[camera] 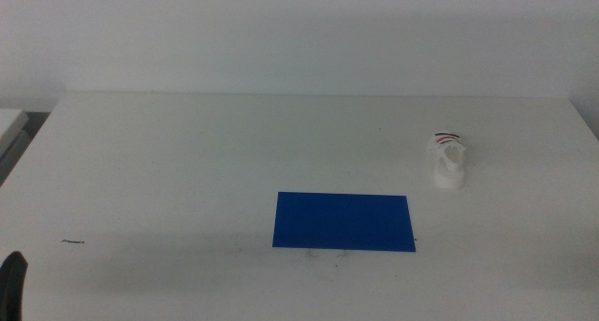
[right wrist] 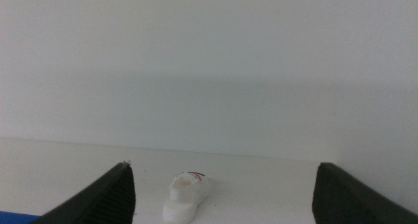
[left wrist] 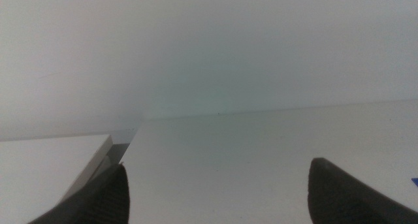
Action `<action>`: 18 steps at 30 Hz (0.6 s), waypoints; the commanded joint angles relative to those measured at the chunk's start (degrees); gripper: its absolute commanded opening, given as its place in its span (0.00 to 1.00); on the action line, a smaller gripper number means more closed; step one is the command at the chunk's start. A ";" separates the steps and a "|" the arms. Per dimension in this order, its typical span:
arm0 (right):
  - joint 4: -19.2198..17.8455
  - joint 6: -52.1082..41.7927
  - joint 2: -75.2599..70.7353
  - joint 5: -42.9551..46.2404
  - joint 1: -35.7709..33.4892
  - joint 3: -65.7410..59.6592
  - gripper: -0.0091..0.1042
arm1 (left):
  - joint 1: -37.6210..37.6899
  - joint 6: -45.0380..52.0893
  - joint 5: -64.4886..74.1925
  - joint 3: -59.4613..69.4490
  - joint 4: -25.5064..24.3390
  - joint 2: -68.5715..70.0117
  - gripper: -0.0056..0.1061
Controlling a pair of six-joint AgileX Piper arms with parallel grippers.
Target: Use one arm to grab the shoe from the table and place it on the mat.
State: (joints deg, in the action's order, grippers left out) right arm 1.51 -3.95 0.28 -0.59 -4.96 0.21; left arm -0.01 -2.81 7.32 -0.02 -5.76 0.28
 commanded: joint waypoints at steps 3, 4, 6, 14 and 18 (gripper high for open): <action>0.18 -0.07 -0.28 0.91 0.34 -0.21 0.90 | 0.01 -0.08 -0.70 0.02 0.23 -0.28 0.89; 0.18 -0.07 -0.28 0.91 0.34 -0.21 0.90 | 0.01 -0.08 -0.70 0.02 0.23 -0.28 0.89; 0.19 -0.07 -0.28 -2.10 0.34 -0.21 0.90 | 0.01 -0.08 -0.70 0.02 0.23 -0.28 0.89; 0.76 -0.07 13.03 -19.34 0.34 15.57 0.90 | 0.01 -0.08 -0.70 0.02 0.23 -0.28 0.89; 3.91 -0.07 27.92 -25.44 0.34 26.29 0.90 | 0.01 -0.08 -0.70 0.02 0.23 -0.28 0.89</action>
State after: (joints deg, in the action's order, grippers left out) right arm 4.30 -3.95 22.12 -22.55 -4.96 22.06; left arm -0.01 -2.81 7.32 -0.02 -5.76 0.28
